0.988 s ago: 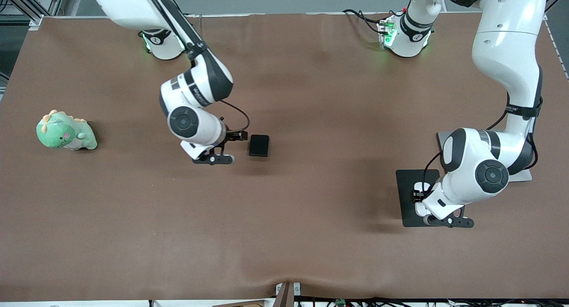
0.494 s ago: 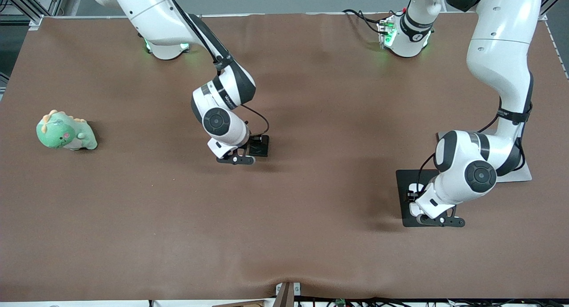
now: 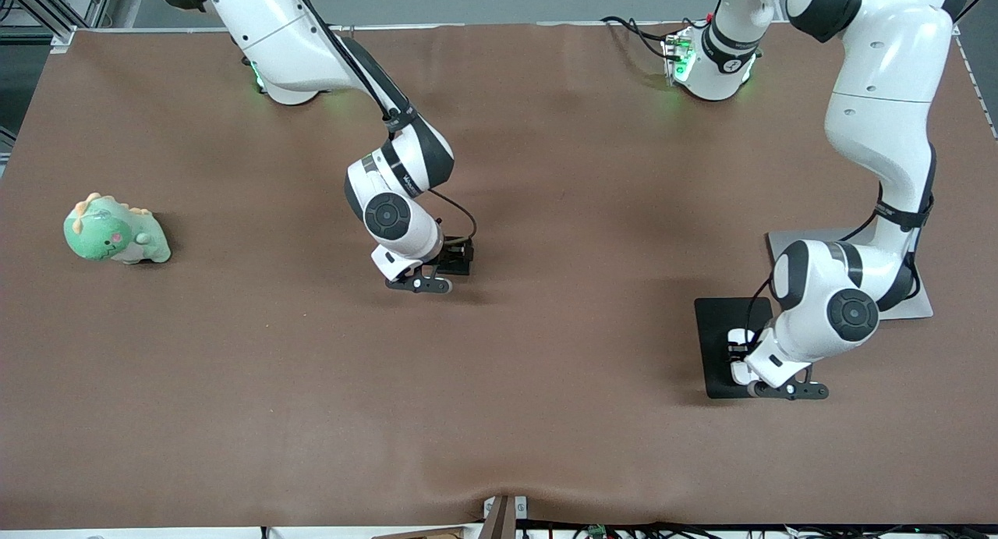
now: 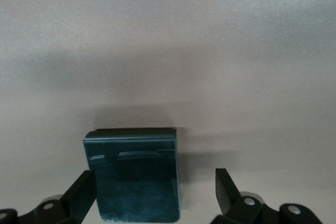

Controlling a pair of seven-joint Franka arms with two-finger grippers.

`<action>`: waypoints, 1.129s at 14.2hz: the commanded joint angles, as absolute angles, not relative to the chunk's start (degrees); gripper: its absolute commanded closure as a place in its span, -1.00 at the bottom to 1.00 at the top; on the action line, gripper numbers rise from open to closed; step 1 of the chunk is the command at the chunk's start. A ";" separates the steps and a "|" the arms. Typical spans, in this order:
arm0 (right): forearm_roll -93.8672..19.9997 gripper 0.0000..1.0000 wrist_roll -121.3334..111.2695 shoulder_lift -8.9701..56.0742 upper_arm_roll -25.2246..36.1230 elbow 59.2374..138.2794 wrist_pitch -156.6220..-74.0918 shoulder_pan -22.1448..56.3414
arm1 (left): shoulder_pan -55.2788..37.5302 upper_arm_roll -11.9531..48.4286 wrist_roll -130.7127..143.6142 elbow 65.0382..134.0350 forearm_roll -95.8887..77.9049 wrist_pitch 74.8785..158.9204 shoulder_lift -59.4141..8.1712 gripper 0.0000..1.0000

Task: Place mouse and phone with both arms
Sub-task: 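Lower the mouse onto the mouse pad and open the left gripper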

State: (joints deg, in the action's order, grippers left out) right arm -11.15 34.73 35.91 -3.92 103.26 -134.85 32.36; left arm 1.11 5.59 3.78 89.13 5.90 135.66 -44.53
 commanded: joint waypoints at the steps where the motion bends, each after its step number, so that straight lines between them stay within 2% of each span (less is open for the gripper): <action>1: -12.30 -1.00 36.74 37.09 -3.52 102.48 -136.75 33.57 | 1.32 5.89 3.69 89.12 7.56 136.41 -44.91 0.99; 4: -12.30 -1.00 37.00 37.53 -3.52 102.48 -136.85 33.92 | 1.32 5.89 3.43 89.12 7.65 136.58 -45.53 0.65; 6: -12.30 -1.00 37.09 37.79 -3.52 102.39 -136.93 34.01 | 1.32 5.89 2.38 88.95 7.65 136.76 -45.62 0.59; 7: -12.30 -1.00 37.09 37.88 -3.52 102.39 -137.02 34.19 | 1.32 5.89 2.37 88.95 7.56 136.76 -45.62 0.03; 8: -12.30 -1.00 37.61 37.88 -3.52 102.31 -137.02 34.36 | 1.32 5.98 2.37 88.95 7.56 136.76 -45.53 -0.99; 16: -12.30 -1.00 38.85 38.76 -3.52 102.22 -138.25 34.89 | 1.41 6.24 3.34 89.21 7.47 134.57 -39.12 -1.00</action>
State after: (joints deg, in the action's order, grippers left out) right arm -11.16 37.93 38.12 -3.95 103.17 -137.93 34.23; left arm 1.31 5.86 3.03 87.96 6.14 136.39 -42.66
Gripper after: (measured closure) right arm 0.000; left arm 0.000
